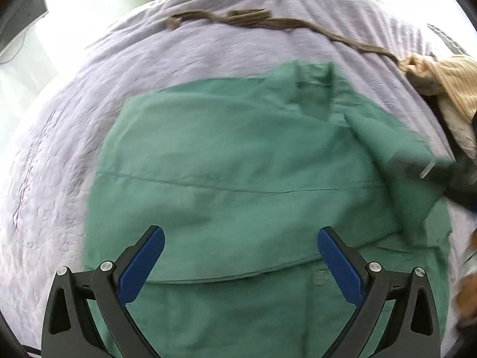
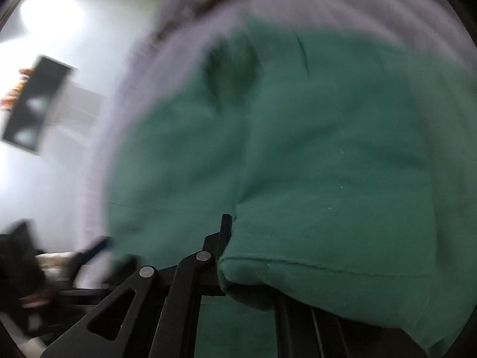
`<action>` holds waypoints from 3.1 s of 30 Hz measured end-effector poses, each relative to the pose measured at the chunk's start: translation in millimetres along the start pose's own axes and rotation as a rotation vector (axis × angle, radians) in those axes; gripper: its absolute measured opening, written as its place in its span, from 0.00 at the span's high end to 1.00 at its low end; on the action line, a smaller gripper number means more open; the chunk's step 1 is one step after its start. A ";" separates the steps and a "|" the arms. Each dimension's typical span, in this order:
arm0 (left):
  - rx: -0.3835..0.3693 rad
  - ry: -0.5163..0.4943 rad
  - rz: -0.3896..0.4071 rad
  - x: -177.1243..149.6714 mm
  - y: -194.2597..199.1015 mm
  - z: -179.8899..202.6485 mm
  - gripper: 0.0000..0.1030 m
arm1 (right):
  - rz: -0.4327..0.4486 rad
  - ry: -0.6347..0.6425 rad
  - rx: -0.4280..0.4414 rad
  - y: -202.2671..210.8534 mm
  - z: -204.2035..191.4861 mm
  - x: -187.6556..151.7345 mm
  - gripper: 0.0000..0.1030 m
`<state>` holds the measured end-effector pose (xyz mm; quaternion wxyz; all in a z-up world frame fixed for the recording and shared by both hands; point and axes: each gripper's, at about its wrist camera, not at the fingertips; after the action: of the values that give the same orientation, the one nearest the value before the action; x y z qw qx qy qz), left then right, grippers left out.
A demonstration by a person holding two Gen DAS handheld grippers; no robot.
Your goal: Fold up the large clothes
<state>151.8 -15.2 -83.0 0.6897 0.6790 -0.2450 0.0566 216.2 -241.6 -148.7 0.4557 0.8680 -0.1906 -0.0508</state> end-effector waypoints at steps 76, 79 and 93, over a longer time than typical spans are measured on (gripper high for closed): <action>-0.152 0.074 0.024 55.2 -58.6 -11.6 0.00 | 0.179 -0.473 0.187 103.5 204.3 90.1 0.84; -0.111 0.059 0.012 57.0 -67.5 -1.0 0.00 | 0.232 -0.355 0.128 119.7 180.1 91.7 0.96; 0.045 -0.064 0.018 67.4 -76.1 13.7 0.00 | 0.247 -0.349 -0.060 143.8 195.7 63.5 0.93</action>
<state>238.4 -51.0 -124.7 0.6656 0.6935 -0.2717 0.0465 182.5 -490.2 -140.1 0.4440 0.8023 -0.3698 -0.1497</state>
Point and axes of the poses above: each gripper's, at about its wrist camera, not at the fingertips, and y roughly against the way its jaws point, z to its right, x to its top, and after that the axes turned 11 degrees about -y, right-handed
